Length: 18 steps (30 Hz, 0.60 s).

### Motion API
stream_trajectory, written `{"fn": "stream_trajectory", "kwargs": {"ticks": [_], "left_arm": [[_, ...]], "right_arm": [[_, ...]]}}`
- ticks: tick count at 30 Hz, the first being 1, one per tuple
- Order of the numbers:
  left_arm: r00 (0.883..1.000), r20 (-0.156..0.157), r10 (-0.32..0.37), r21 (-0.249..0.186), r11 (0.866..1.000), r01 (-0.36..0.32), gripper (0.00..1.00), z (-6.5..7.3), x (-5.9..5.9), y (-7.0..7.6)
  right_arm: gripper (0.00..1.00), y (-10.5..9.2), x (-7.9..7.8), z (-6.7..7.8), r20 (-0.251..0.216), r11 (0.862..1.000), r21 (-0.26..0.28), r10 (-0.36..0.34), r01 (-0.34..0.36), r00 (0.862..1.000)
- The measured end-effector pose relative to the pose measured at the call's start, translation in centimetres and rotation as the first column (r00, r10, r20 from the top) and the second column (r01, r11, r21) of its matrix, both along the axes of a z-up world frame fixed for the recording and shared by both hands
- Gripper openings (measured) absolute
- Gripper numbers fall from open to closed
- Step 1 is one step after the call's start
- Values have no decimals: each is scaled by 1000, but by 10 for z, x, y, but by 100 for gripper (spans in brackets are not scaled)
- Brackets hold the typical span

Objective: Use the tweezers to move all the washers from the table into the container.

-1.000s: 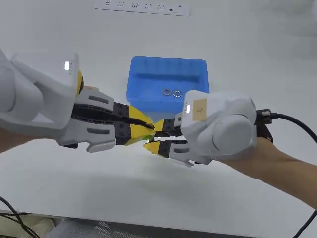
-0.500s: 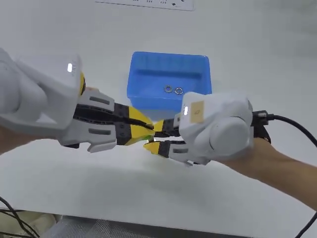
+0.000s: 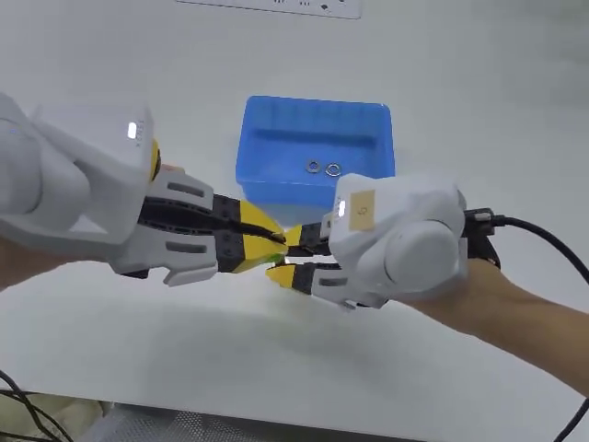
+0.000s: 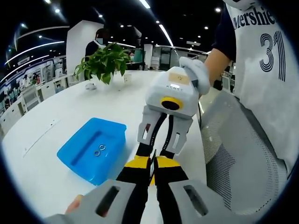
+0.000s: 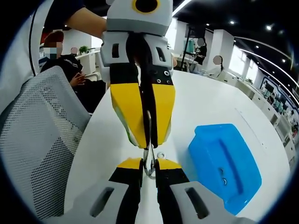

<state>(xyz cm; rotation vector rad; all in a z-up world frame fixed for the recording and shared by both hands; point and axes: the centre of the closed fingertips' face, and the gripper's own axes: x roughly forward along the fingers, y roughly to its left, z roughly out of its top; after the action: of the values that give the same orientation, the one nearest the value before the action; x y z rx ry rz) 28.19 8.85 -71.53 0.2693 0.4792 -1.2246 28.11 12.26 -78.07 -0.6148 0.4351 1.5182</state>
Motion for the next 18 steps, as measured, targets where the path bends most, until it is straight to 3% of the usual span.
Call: {"fn": "stream_trajectory", "kwargs": {"ticks": [7,12,18], "left_arm": [[1000,-10,7,-6,1000,-7,7,0,0,0],[1000,-13,7,-8,1000,-7,7,0,2,-1],[1000,-20,-2,-9,1000,1,7,-1,2,-4]], "right_arm": [[11,0,0,0,-5,1000,1,-4,4,1000],[10,-1,0,0,19,1000,-9,-3,3,1000],[10,-2,1,-1,3,1000,-13,-4,4,1000]]}}
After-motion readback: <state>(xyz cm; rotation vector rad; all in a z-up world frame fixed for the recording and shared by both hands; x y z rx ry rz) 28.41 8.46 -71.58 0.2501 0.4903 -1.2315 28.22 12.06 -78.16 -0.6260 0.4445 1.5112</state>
